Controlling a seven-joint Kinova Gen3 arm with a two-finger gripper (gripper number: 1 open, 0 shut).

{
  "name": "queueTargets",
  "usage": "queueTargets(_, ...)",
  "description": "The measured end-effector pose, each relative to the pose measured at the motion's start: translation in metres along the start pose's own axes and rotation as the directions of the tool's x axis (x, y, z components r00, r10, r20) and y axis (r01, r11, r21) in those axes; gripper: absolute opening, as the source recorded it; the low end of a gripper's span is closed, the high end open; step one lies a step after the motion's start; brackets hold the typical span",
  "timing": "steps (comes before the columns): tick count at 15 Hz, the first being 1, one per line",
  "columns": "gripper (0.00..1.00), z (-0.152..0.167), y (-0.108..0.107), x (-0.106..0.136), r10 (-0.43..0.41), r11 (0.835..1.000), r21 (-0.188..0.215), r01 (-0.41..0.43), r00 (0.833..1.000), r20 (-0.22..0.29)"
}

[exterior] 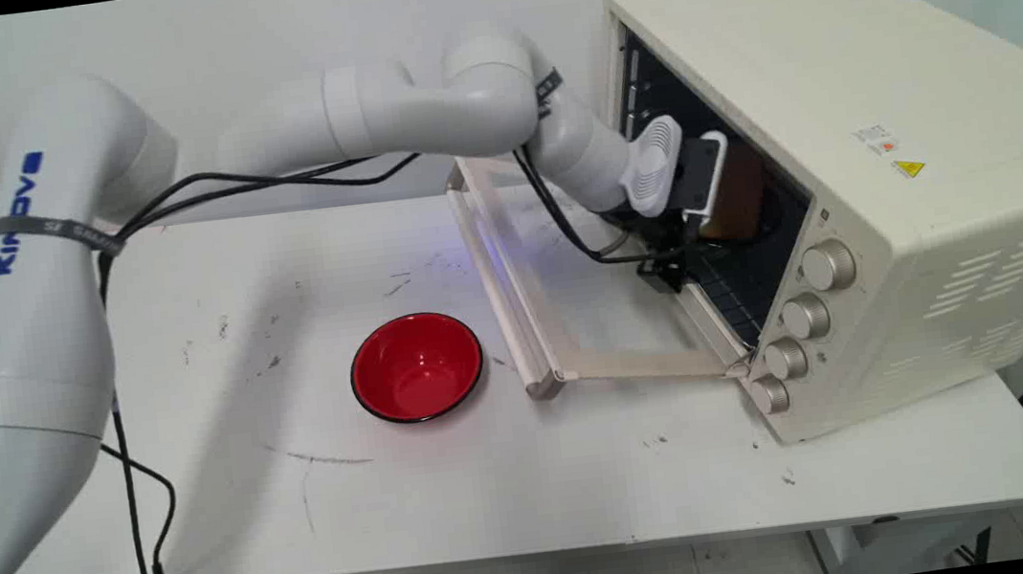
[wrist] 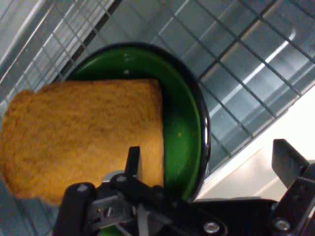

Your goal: Close the oven

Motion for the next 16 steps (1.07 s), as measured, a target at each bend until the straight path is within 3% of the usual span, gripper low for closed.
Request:
queueTargets(5,1.0,-0.054,0.007,-0.015,-0.128,0.992,0.015,0.128,0.992,0.003)
queueTargets(8,1.0,-0.1,0.007,-0.021,-0.248,0.968,0.02,0.249,0.968,-0.02)
queueTargets(11,1.0,-0.151,0.004,-0.029,-0.37,0.929,0.016,0.371,0.927,-0.059)
queueTargets(16,1.0,-0.243,0.005,-0.046,-0.525,0.85,-0.015,0.527,0.843,-0.119)
